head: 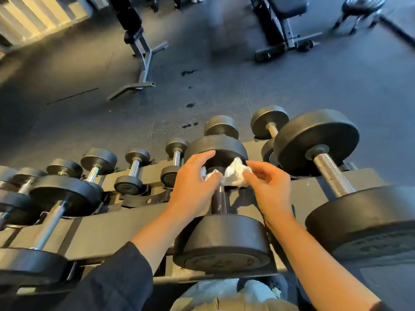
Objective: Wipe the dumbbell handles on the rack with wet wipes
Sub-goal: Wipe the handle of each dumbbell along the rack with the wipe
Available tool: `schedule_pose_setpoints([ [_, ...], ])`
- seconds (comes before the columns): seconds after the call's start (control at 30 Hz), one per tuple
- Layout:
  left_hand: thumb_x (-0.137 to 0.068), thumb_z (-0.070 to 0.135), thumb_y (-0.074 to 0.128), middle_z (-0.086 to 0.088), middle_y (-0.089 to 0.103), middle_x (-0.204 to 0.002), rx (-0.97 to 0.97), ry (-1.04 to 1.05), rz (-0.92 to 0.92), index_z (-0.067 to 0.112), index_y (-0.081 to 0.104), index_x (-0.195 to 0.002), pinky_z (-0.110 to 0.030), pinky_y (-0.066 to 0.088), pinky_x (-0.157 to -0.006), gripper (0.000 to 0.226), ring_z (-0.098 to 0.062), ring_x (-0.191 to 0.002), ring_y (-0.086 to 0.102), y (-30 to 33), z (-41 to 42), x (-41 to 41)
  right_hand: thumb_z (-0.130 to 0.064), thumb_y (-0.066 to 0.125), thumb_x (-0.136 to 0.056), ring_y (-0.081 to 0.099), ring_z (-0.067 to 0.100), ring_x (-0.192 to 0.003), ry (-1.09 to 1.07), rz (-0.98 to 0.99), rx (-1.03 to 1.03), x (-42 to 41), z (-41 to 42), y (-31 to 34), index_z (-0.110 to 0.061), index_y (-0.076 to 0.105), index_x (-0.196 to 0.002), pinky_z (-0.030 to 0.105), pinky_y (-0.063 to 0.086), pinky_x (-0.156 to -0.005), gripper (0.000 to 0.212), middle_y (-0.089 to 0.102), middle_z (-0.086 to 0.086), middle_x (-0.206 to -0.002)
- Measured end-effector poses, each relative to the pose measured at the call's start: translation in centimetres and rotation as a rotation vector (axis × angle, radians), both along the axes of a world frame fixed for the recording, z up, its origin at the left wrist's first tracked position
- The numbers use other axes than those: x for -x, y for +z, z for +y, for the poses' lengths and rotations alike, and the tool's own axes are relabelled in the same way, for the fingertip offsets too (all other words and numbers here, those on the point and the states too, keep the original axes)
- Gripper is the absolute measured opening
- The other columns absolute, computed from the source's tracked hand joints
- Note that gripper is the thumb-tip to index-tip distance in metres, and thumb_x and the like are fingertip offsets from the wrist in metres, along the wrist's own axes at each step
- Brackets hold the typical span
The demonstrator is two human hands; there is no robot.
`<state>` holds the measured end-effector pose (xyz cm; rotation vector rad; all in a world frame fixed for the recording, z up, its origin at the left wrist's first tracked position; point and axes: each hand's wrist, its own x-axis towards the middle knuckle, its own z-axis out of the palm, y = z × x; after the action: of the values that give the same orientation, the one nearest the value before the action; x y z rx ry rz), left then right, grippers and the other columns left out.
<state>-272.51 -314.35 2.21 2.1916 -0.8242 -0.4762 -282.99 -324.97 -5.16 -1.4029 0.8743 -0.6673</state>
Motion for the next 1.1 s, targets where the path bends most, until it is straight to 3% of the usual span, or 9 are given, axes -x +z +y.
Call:
schedule_pose_setpoints([
  [0.07,-0.09,0.016,0.059,0.011,0.05,-0.132,0.022,-0.088,-0.052,0.024,0.052,-0.133,-0.005,0.033,-0.098,0.044,0.004,-0.116,0.042,0.1,-0.9,-0.4,-0.014,0.067,-0.085,0.063,0.008,-0.097,-0.084,0.043,0.026,-0.2,0.0,0.6,-0.016,0.068,-0.11,0.02,0.051,-0.081,0.025,0.068,-0.002,-0.103],
  [0.13,-0.09,0.015,0.059,0.008,0.052,-0.133,0.061,-0.193,-0.11,0.021,0.052,-0.132,0.007,0.023,-0.088,0.043,0.011,-0.112,0.038,0.3,-2.1,-0.6,-0.015,0.066,-0.085,0.062,0.006,-0.098,-0.149,0.088,0.081,0.1,-0.1,1.5,-0.019,0.067,-0.109,0.02,0.05,-0.083,0.023,0.068,-0.004,-0.103],
  [0.27,-0.092,0.02,0.058,0.009,0.049,-0.136,0.114,-0.381,-0.07,0.021,0.049,-0.136,0.01,0.019,-0.086,0.045,0.01,-0.114,0.036,-0.1,-5.0,-0.4,-0.018,0.067,-0.085,0.062,0.002,-0.093,-0.267,0.187,0.239,1.4,-1.0,3.5,-0.02,0.069,-0.106,0.017,0.052,-0.079,0.021,0.068,-0.009,-0.098],
  [0.43,-0.091,0.017,0.059,0.0,0.052,-0.135,0.172,-0.522,-0.005,0.017,0.05,-0.134,0.01,0.015,-0.084,0.044,-0.006,-0.122,0.043,-2.3,-7.4,0.0,-0.015,0.068,-0.085,0.063,0.005,-0.09,-0.408,0.269,0.466,3.2,-2.6,6.6,-0.016,0.071,-0.1,0.017,0.053,-0.078,0.016,0.068,-0.004,-0.096],
  [0.6,-0.093,0.016,0.055,0.003,0.049,-0.138,0.226,-0.581,0.131,0.019,0.047,-0.136,-0.003,0.024,-0.093,0.044,-0.001,-0.124,0.04,-4.1,-8.8,-0.2,-0.012,0.069,-0.084,0.062,0.008,-0.087,-0.486,0.476,0.678,4.6,-6.0,9.7,-0.013,0.072,-0.097,0.011,0.049,-0.074,0.014,0.066,-0.003,-0.095],
  [0.7,-0.091,0.013,0.055,-0.001,0.044,-0.143,0.231,-0.611,0.149,0.016,0.042,-0.141,-0.015,0.025,-0.102,0.052,-0.011,-0.132,0.038,-5.3,-9.8,-0.6,-0.005,0.068,-0.08,0.063,0.014,-0.083,-0.318,0.688,0.821,4.6,-7.7,9.5,-0.012,0.073,-0.093,0.026,0.052,-0.073,0.015,0.066,-0.001,-0.091],
  [0.83,-0.092,0.014,0.053,0.002,0.022,-0.157,0.164,-0.686,0.153,0.018,0.026,-0.15,-0.021,0.016,-0.109,0.064,-0.013,-0.143,0.021,-7.1,-9.9,-0.4,0.0,0.064,-0.075,0.06,0.031,-0.09,0.15,0.955,0.967,3.7,-8.5,8.4,-0.007,0.071,-0.092,0.039,0.05,-0.075,0.021,0.065,0.01,-0.095],
  [0.93,-0.093,0.015,0.052,0.009,0.009,-0.159,0.169,-0.721,0.155,0.022,0.016,-0.152,-0.017,0.019,-0.104,0.07,-0.012,-0.143,0.022,-7.9,-9.2,-0.4,-0.002,0.065,-0.078,0.055,0.027,-0.098,0.408,1.163,0.994,3.1,-9.2,8.0,-0.007,0.07,-0.101,0.037,0.049,-0.08,0.025,0.063,0.008,-0.103],
  [1.1,-0.094,0.016,0.054,0.015,-0.004,-0.159,0.141,-0.738,0.153,0.027,0.005,-0.153,-0.016,0.032,-0.087,0.077,-0.015,-0.127,0.046,-8.0,-8.8,-0.4,-0.012,0.066,-0.082,0.049,0.019,-0.115,0.659,1.353,0.896,3.1,-10.4,7.6,-0.016,0.067,-0.115,0.029,0.045,-0.092,0.034,0.061,0.002,-0.121],
])
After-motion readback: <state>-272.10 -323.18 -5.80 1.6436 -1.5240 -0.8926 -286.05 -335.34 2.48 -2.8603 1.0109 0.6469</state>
